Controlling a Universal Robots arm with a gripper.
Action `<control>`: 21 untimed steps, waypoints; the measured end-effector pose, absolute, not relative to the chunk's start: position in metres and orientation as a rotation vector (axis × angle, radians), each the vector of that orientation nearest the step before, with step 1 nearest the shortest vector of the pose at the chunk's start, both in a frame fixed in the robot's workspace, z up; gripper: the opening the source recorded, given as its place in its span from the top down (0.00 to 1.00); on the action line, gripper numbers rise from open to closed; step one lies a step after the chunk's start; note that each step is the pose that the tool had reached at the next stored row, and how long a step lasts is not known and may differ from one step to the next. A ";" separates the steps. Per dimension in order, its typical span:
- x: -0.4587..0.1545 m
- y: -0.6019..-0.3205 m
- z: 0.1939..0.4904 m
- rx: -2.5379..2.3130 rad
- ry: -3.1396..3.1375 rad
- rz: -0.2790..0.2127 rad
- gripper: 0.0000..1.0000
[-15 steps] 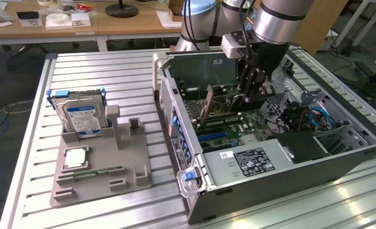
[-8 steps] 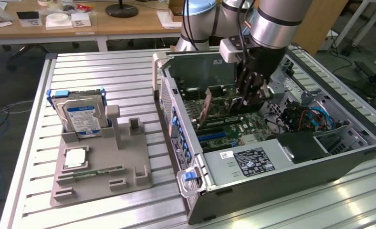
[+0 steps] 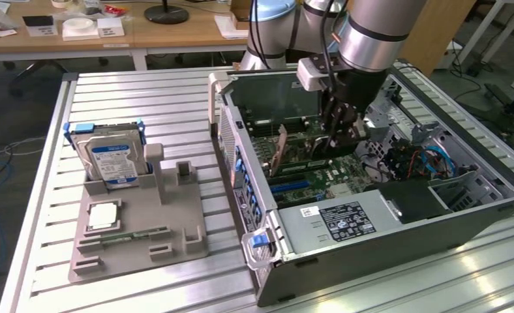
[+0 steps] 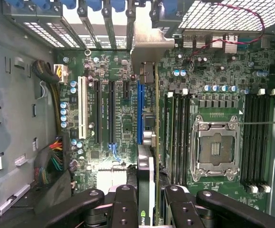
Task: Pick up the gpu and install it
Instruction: 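Insert the gpu into the slot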
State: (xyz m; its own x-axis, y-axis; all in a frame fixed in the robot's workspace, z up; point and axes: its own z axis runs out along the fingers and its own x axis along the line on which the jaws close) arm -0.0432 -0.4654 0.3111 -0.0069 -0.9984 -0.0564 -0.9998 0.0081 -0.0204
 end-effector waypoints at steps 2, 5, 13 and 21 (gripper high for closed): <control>-0.044 -0.465 0.310 -2.174 2.190 0.039 0.73; -0.045 -0.465 0.308 -2.179 2.182 0.038 0.73; -0.049 -0.466 0.304 -2.189 2.172 0.037 0.73; -0.051 -0.467 0.302 -2.189 2.172 0.037 0.73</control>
